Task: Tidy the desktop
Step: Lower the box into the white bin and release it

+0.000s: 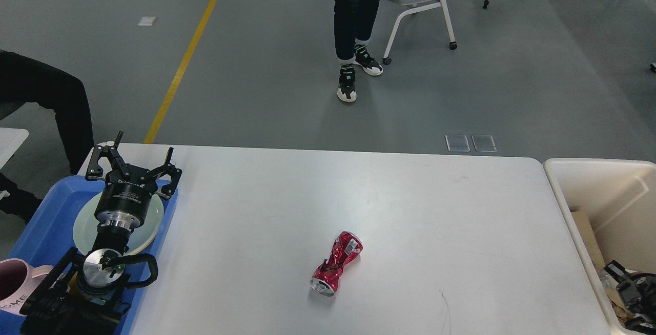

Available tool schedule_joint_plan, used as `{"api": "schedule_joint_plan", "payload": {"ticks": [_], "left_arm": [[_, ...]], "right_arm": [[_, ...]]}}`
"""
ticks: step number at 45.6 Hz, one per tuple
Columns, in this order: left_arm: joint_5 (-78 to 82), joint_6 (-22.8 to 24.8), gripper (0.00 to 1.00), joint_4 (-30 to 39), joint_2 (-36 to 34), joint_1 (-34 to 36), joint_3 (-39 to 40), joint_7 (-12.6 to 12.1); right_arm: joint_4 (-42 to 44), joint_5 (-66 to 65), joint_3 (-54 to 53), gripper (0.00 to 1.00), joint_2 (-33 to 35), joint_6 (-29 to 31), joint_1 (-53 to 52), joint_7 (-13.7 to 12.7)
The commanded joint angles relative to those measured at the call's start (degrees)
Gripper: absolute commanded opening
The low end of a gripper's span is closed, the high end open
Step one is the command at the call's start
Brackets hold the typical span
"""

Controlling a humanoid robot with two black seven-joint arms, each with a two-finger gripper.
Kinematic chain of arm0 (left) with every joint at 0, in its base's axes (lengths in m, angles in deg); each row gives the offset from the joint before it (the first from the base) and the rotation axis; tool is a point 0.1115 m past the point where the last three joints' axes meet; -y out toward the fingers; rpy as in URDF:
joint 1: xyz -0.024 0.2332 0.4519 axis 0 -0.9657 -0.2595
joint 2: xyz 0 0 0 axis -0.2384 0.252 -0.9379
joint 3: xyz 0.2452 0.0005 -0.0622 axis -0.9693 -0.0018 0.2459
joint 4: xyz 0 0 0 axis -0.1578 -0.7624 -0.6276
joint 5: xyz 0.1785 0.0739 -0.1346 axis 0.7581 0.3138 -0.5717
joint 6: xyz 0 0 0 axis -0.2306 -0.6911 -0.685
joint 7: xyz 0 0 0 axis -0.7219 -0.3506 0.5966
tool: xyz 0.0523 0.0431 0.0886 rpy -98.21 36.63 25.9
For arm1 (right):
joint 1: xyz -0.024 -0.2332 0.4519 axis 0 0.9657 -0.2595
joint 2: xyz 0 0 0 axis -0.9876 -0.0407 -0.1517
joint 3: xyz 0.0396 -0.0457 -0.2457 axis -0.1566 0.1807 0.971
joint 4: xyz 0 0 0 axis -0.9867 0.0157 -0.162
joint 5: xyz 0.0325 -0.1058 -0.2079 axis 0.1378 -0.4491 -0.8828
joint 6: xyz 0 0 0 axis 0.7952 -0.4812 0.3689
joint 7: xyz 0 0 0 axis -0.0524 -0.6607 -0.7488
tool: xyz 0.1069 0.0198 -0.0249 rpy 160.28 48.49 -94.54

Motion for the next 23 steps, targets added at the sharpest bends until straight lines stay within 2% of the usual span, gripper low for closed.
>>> {"api": "schedule_joint_plan", "payload": {"ticks": [1,2,6,23], "left_arm": [[0.0,0.0,0.96,0.0,0.0,0.0,0.0,0.0],[0.0,0.0,0.96,0.0,0.1,-0.1,0.1,0.0],[0.0,0.0,0.96,0.0,0.1,0.0,0.1,0.0],[0.0,0.0,0.96,0.0,0.1,-0.1,0.1,0.0]], "right_arm": [[0.3,0.0,-0.1,0.82,-0.1,-2.7,0.3,0.1],[0.2,0.0,0.0,1.0,-0.2,-4.1,0.2,0.2],[0.0,0.0,-0.2,1.0,-0.4,-7.1,0.3,0.2],[-3.7,-0.2,-0.1,1.0,1.6,-7.0,-3.0,0.7]]}}
